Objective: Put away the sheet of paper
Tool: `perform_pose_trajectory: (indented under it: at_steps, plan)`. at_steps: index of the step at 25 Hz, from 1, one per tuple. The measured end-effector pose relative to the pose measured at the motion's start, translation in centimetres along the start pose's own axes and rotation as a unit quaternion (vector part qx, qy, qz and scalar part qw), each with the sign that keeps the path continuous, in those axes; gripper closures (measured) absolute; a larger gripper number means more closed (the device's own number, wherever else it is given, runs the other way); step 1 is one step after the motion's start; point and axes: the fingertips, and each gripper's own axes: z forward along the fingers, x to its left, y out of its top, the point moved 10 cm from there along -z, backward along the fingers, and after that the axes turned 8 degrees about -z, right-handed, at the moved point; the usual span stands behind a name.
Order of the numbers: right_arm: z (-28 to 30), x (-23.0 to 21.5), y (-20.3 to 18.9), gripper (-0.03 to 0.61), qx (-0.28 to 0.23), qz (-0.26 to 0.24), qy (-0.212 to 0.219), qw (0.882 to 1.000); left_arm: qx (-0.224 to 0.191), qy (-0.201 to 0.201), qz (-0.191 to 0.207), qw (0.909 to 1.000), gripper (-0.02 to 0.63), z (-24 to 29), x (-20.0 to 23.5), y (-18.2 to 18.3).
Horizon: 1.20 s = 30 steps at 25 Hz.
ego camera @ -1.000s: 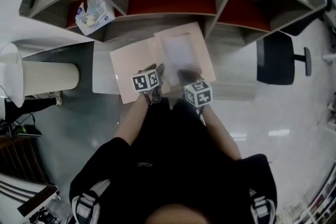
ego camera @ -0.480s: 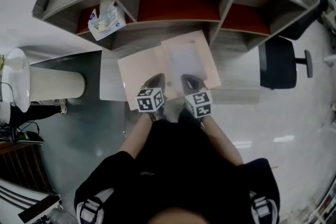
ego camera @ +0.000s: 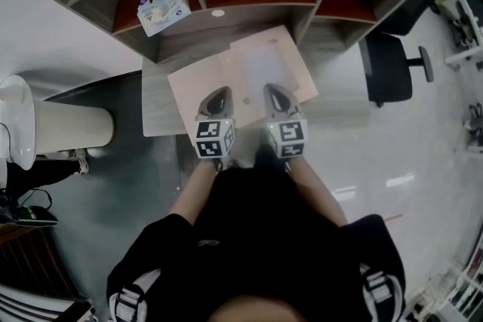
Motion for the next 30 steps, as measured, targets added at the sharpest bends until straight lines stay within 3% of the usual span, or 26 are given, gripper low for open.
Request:
perform_pose_trajectory:
  at_steps: [5,13,18,30]
  plan:
    - [-3.4,3.1,2.4,0.560,-0.034,-0.016,-0.027,0.999,-0.037,-0.032,0.025,0.9985,0.568,-4.1,0.2,0.6]
    - [-8.6,7.2,3.9,0.561,-0.058,-0.027,-0.078,0.995,-0.072,-0.074,0.022,0.9944,0.568,-9.4,-0.1,0.4]
    - [-9.8,8.2,4.7,0.561,-0.045,-0.047,-0.080,0.995,-0.082,-0.087,0.042,0.9919,0.568,-10.8,-0.9,1.0]
    - [-10.4,6.5,6.7,0.561,-0.060,-0.066,-0.066,0.994,-0.099,-0.080,0.039,0.9911,0.568,-10.2,-2.6,2.9]
